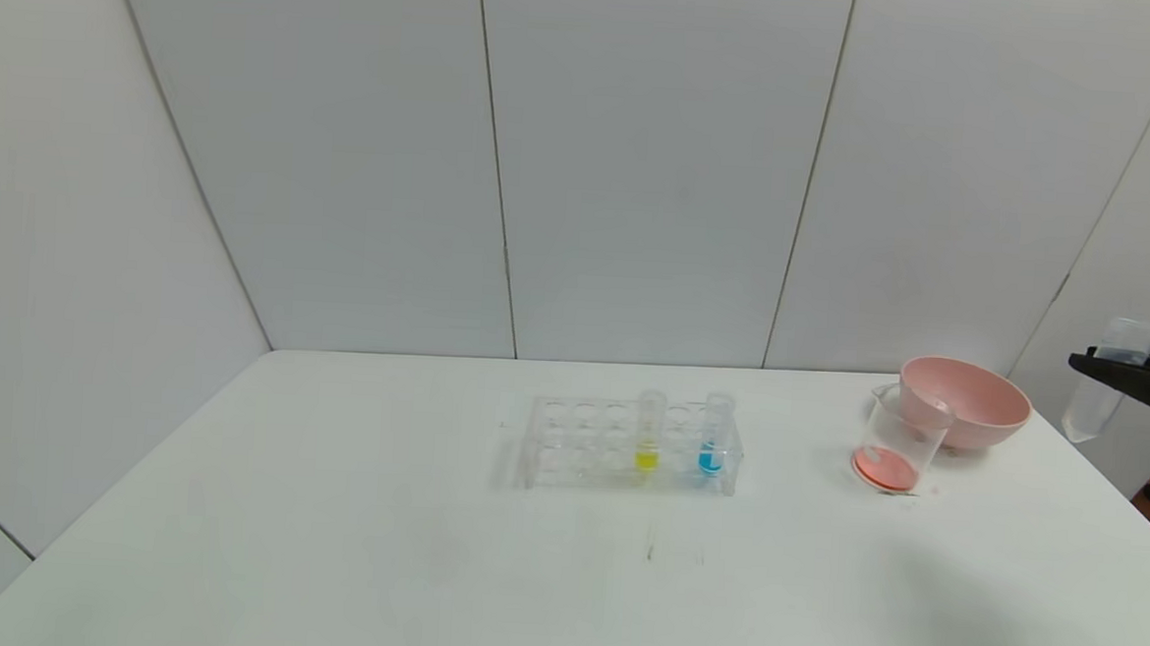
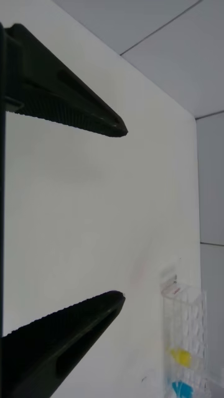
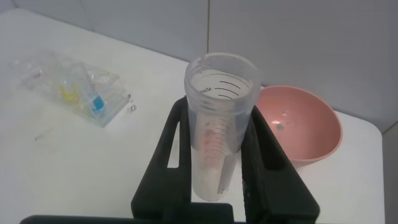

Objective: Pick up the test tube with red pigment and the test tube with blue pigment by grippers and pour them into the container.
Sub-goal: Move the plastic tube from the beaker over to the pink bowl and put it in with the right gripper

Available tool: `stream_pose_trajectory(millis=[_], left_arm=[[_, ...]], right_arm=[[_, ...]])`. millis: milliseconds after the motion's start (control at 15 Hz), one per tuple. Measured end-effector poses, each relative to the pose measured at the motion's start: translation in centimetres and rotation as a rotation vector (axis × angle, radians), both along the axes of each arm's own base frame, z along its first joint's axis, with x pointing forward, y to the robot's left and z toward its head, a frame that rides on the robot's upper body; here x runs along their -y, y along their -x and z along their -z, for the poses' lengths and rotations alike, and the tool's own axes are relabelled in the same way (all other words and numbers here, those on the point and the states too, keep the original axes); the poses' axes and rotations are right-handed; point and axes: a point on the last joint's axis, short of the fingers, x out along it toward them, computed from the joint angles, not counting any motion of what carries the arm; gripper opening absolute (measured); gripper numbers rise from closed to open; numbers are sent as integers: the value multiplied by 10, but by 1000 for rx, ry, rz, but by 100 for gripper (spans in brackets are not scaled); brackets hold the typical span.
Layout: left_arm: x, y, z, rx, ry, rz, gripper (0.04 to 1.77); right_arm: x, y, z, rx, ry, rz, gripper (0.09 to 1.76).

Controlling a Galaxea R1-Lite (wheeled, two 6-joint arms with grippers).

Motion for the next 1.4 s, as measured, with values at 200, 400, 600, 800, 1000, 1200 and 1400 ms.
stream_pose_trajectory(millis=[200,400,600,800,1000,1200,1400], left_arm=[[0,0,0,0,0,0,176],[0,0,0,0,0,0,176],[0,0,0,0,0,0,176],[0,0,0,0,0,0,176],[0,0,0,0,0,0,176],[0,0,0,0,0,0,176],[0,0,0,0,0,0,176]], right_arm=[[4,0,8,54,-45,57,52],[10,-17,21,66,-35,111,52],[16,-49,33,65,-20,206,52],[18,-89,43,76,-4,299,52],[17,-123,58,76,-11,339,52],[14,-143,74,103,-22,324,52],[11,-151,89,80,-27,314,52]])
